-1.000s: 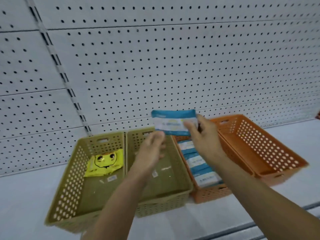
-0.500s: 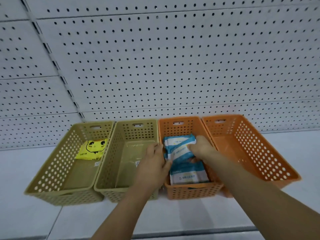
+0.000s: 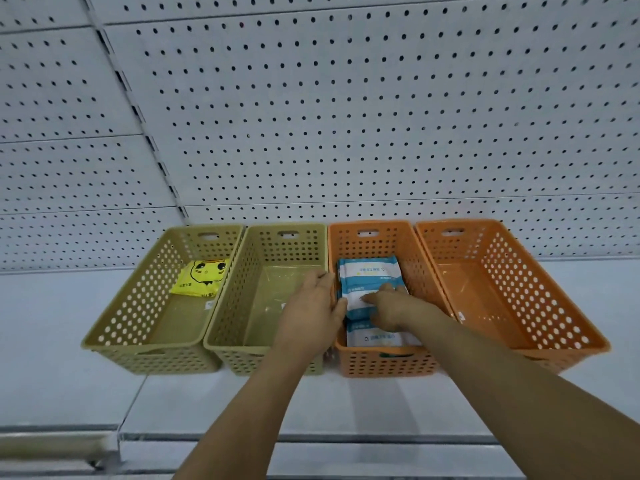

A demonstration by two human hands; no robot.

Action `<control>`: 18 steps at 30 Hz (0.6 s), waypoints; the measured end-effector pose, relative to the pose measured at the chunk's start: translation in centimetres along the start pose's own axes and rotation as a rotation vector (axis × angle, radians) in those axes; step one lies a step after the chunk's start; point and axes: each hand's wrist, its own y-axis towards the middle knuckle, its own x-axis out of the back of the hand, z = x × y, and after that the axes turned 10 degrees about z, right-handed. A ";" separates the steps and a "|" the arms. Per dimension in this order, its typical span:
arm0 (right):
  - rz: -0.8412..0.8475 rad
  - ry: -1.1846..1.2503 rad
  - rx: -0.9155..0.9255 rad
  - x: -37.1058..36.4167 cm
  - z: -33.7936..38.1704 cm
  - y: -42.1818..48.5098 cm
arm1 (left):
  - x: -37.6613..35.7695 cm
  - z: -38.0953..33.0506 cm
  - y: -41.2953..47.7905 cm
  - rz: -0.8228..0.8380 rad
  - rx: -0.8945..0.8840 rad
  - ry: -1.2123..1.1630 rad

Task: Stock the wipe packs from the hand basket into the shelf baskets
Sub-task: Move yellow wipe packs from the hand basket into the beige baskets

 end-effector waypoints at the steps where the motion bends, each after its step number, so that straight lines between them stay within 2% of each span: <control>1: 0.002 -0.001 -0.003 0.1 0.0 -0.1 | 0.0 0.0 0.0 0.002 0.003 0.001; 5: -0.073 0.116 0.034 0.6 0.4 -2.3 | 0.2 0.2 -0.1 0.042 -0.013 0.034; 10: -0.368 0.348 0.114 -1.6 3.4 -8.3 | 0.7 2.0 -3.9 0.070 -0.084 0.092; 14: -0.636 0.272 0.245 -7.9 8.1 -12.6 | 1.3 5.5 -11.8 -0.044 -0.183 0.074; 16: -0.742 0.349 0.352 -12.0 11.1 -14.5 | 1.8 7.6 -16.6 -0.087 -0.191 0.001; 18: -0.774 0.461 0.410 -16.1 14.4 -16.5 | 2.4 10.1 -21.8 -0.083 -0.147 -0.068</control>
